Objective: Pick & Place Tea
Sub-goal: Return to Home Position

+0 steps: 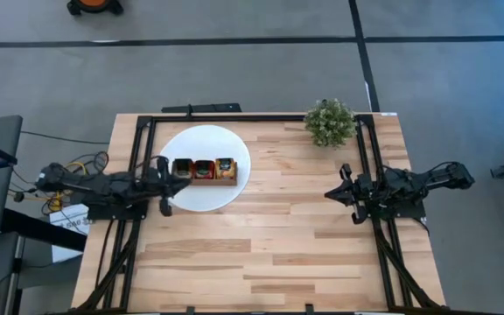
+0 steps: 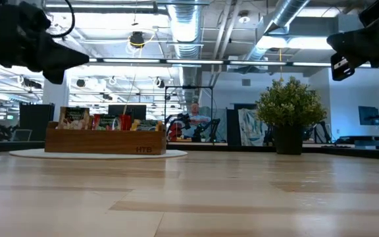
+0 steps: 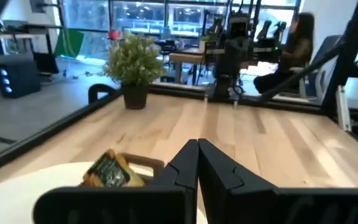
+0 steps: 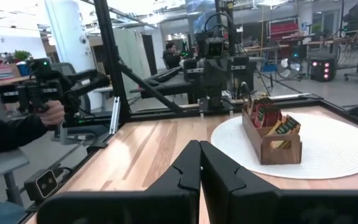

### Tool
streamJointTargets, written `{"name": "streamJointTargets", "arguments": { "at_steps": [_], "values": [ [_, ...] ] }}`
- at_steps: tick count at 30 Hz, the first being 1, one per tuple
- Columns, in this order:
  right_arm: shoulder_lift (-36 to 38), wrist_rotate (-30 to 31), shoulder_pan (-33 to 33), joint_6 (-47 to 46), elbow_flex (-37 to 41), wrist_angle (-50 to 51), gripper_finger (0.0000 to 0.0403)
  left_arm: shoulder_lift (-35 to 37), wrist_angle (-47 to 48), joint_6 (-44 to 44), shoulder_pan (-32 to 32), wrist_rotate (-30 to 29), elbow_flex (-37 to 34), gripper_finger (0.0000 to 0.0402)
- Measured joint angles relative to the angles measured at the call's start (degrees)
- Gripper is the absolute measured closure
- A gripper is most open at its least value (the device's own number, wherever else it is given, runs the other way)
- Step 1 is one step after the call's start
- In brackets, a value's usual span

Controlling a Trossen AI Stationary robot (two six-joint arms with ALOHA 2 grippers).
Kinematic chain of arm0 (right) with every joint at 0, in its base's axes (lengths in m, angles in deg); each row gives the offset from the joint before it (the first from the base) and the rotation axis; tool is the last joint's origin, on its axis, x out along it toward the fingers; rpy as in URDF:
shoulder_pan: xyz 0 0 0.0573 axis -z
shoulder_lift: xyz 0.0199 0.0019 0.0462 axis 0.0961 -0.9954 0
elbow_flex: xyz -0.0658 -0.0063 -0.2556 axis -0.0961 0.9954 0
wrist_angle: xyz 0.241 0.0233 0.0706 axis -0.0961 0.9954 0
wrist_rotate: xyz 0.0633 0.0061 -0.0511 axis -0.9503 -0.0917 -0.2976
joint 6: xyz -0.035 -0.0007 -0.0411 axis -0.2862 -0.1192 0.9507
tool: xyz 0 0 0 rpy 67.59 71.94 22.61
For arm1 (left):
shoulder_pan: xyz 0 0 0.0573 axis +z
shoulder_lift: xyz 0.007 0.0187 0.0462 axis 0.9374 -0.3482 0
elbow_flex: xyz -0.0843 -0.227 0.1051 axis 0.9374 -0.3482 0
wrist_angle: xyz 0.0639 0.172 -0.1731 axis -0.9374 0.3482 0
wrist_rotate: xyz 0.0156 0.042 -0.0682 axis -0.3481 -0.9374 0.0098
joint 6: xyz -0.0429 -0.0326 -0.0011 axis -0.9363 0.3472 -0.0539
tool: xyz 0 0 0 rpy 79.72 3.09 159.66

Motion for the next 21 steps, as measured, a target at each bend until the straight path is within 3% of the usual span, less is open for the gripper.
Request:
{"name": "streamJointTargets", "arguments": {
  "at_steps": [4, 17, 21],
  "values": [
    [0.0, -0.1, 0.0, 0.0, 0.0, 0.0, 0.0403, 5.8, 2.8, 1.4, 3.2, 6.0, 0.4, 0.0401],
    [0.0, -0.1, 0.0, 0.0, -0.2, 0.5, 0.0403, 5.6, 5.2, 1.8, 11.6, 19.8, 0.0, 0.0401],
    [0.0, -0.1, 0.0, 0.0, -0.2, 0.4, 0.0403, 3.1, 5.2, 1.1, 11.6, 20.4, 0.0, 0.0401]
  ]
}}
